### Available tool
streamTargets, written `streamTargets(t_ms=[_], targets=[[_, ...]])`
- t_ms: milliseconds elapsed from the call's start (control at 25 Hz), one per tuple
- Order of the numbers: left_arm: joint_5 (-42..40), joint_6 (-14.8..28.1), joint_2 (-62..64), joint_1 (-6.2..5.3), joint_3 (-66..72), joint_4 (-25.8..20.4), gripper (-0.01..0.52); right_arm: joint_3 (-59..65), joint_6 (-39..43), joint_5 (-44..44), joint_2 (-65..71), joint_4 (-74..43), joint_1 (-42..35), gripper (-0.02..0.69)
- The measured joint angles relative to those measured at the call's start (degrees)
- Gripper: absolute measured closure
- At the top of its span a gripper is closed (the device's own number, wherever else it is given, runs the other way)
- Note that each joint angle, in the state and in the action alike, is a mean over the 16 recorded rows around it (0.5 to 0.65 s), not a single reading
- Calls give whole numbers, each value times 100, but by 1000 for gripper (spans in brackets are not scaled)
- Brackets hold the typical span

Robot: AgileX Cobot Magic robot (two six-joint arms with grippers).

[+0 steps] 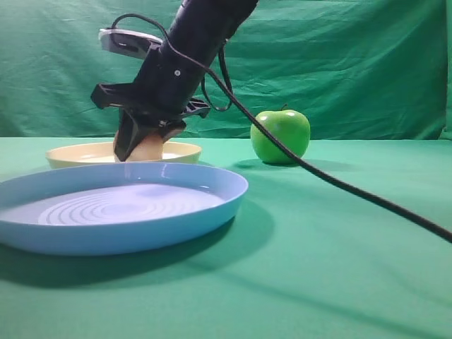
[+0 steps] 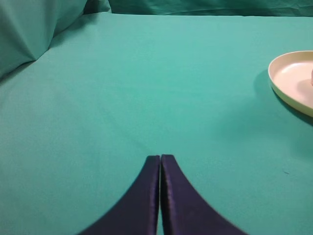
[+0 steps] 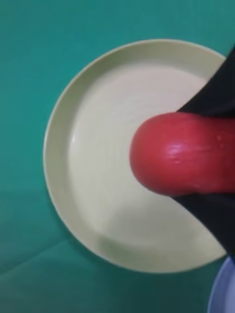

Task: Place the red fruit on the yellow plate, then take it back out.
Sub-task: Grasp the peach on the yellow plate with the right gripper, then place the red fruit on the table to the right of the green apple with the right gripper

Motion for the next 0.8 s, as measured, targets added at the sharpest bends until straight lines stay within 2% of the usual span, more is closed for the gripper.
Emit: streamTargets(t_ms=[200,440,800], targets=[[0,0,0,0,0,0,514,-153,497,769,-656,-148,-262,464],[0,0,0,0,0,0,514,94,980,1300,-1524,-193,-710,464],[0,0,0,0,0,0,514,1816,1261,1394,-3157,-221,-1366,464]])
